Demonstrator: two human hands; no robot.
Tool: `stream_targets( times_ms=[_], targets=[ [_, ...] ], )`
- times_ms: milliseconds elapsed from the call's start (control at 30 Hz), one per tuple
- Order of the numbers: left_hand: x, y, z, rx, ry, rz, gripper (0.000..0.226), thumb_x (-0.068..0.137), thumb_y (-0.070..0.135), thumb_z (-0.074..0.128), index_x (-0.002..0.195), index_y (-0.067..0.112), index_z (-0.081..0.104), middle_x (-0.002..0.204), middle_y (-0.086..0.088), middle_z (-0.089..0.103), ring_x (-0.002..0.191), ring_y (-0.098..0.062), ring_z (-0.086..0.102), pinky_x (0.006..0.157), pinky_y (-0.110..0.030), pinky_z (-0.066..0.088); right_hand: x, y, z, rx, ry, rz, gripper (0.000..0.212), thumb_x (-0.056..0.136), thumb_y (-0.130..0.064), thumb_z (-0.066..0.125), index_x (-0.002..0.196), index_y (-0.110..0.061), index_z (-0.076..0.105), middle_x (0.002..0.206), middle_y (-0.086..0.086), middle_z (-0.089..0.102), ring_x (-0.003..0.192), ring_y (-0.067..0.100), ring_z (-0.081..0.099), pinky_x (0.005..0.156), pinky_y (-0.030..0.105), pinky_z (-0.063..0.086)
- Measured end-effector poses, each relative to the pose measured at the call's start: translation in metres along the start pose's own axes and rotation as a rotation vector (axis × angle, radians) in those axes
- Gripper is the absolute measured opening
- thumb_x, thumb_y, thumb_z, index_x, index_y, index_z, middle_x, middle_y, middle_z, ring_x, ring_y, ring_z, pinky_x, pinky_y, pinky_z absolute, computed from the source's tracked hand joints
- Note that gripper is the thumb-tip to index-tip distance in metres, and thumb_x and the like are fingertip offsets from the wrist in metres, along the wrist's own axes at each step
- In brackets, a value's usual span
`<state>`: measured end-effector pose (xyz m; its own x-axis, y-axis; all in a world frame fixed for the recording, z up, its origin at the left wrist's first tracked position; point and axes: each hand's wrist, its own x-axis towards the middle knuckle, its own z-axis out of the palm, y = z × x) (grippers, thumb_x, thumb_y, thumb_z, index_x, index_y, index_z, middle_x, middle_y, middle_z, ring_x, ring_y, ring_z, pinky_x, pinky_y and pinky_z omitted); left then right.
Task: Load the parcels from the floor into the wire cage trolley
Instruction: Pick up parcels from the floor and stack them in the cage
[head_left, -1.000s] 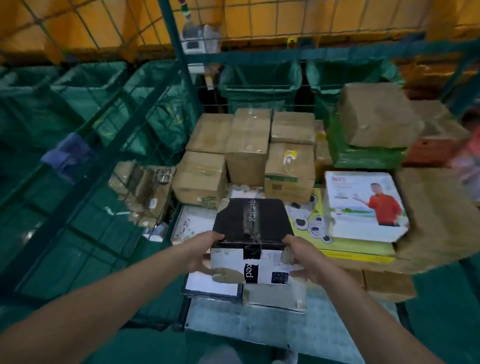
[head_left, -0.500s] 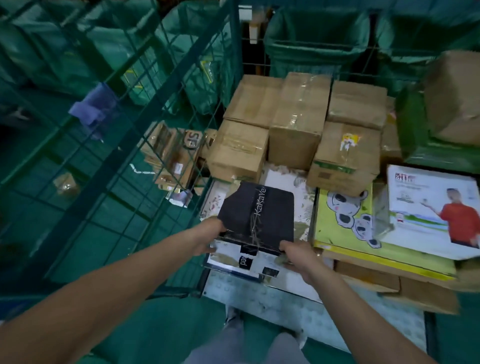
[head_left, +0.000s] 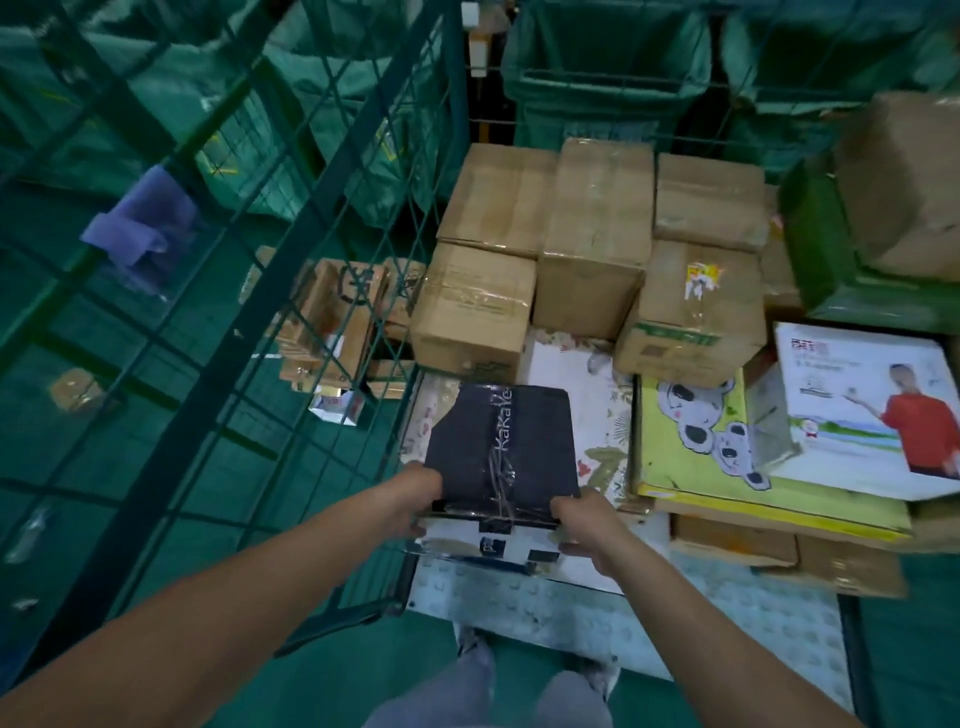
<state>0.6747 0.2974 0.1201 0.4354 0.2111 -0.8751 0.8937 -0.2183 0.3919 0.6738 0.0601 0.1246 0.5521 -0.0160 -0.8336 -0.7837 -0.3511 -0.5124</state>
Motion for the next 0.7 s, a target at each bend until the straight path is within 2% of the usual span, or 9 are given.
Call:
stream_targets(
  times_ms=[67,133,200,233,333,433,567,633,700],
  targets=[
    [-0.001,0.009,0.021,0.037,-0.058,-0.019,0.040,0.096,0.017,0.051,0.136,0.011,0.049,0.134,-0.014,0.057,0.102,-0.025,0.058,0.066,-0.036,0.056,0.000,0.005,-0.020,0.043,0.073,0.016,0.022,0.099,-0.018,0.051,0.121,-0.015,0.055,0.109,0.008,0.062,0.103,0.031,0.060,0.096,0.051,0.056],
    [-0.005,0.025,0.047,0.056,-0.121,-0.016,0.035,0.097,0.016,0.052,0.131,0.010,0.053,0.121,-0.015,0.062,0.087,-0.023,0.058,0.055,-0.031,0.052,0.001,0.009,-0.048,0.082,0.156,0.030,0.023,0.097,-0.015,0.051,0.119,-0.012,0.058,0.104,0.017,0.064,0.086,0.028,0.052,0.084,0.048,0.057],
    [-0.009,0.039,0.068,0.048,-0.187,-0.016,0.035,0.097,0.019,0.054,0.131,0.010,0.053,0.097,-0.008,0.061,0.073,-0.018,0.052,0.056,-0.031,0.052,0.003,0.007,-0.074,0.052,0.220,0.010,0.024,0.096,-0.016,0.052,0.118,-0.009,0.057,0.092,0.014,0.059,0.077,0.026,0.048,0.069,0.039,0.050],
    [-0.011,0.047,0.078,0.048,-0.210,-0.014,0.036,0.097,0.020,0.054,0.131,0.010,0.053,0.092,-0.005,0.059,0.072,-0.018,0.052,0.059,-0.031,0.053,0.005,0.003,-0.088,0.017,0.251,-0.012,0.024,0.094,-0.018,0.053,0.116,-0.008,0.057,0.091,0.012,0.058,0.073,0.025,0.049,0.067,0.038,0.047],
    [-0.012,0.068,0.097,0.041,-0.246,-0.015,0.024,0.099,0.014,0.054,0.122,0.008,0.054,0.096,-0.008,0.058,0.079,-0.021,0.053,0.075,-0.038,0.055,0.018,-0.020,-0.122,-0.137,0.323,-0.108,0.024,0.088,-0.024,0.053,0.108,-0.011,0.056,0.089,0.008,0.060,0.072,0.025,0.054,0.063,0.035,0.043],
    [-0.008,0.084,0.109,0.006,-0.273,-0.017,0.029,0.097,0.015,0.056,0.125,0.010,0.053,0.105,-0.008,0.059,0.089,-0.024,0.055,0.077,-0.039,0.055,0.032,-0.051,-0.146,-0.242,0.344,-0.178,0.016,0.089,-0.017,0.053,0.103,-0.012,0.056,0.089,0.009,0.062,0.074,0.028,0.058,0.056,0.033,0.035],
    [-0.007,0.095,0.128,-0.033,-0.319,0.002,0.036,0.092,0.023,0.063,0.125,0.013,0.052,0.111,-0.006,0.061,0.094,-0.021,0.056,0.082,-0.040,0.058,0.054,-0.062,-0.163,-0.225,0.345,-0.219,0.007,0.090,-0.016,0.053,0.096,-0.011,0.053,0.084,0.010,0.059,0.072,0.028,0.054,0.060,0.036,0.032],
    [-0.003,0.093,0.136,-0.067,-0.316,-0.002,0.038,0.099,0.025,0.059,0.132,0.014,0.044,0.116,-0.005,0.059,0.097,-0.021,0.056,0.087,-0.043,0.059,0.065,-0.055,-0.166,-0.183,0.348,-0.209,0.015,0.092,-0.020,0.053,0.102,-0.010,0.054,0.090,0.013,0.062,0.079,0.032,0.059,0.063,0.037,0.036],
    [0.002,0.093,0.139,-0.081,-0.313,0.014,0.045,0.099,0.034,0.061,0.134,0.017,0.040,0.116,-0.003,0.059,0.098,-0.020,0.059,0.083,-0.042,0.060,0.076,-0.044,-0.164,-0.137,0.343,-0.179,0.020,0.088,-0.024,0.057,0.102,-0.010,0.054,0.088,0.011,0.061,0.075,0.028,0.058,0.061,0.035,0.037]
  ],
)
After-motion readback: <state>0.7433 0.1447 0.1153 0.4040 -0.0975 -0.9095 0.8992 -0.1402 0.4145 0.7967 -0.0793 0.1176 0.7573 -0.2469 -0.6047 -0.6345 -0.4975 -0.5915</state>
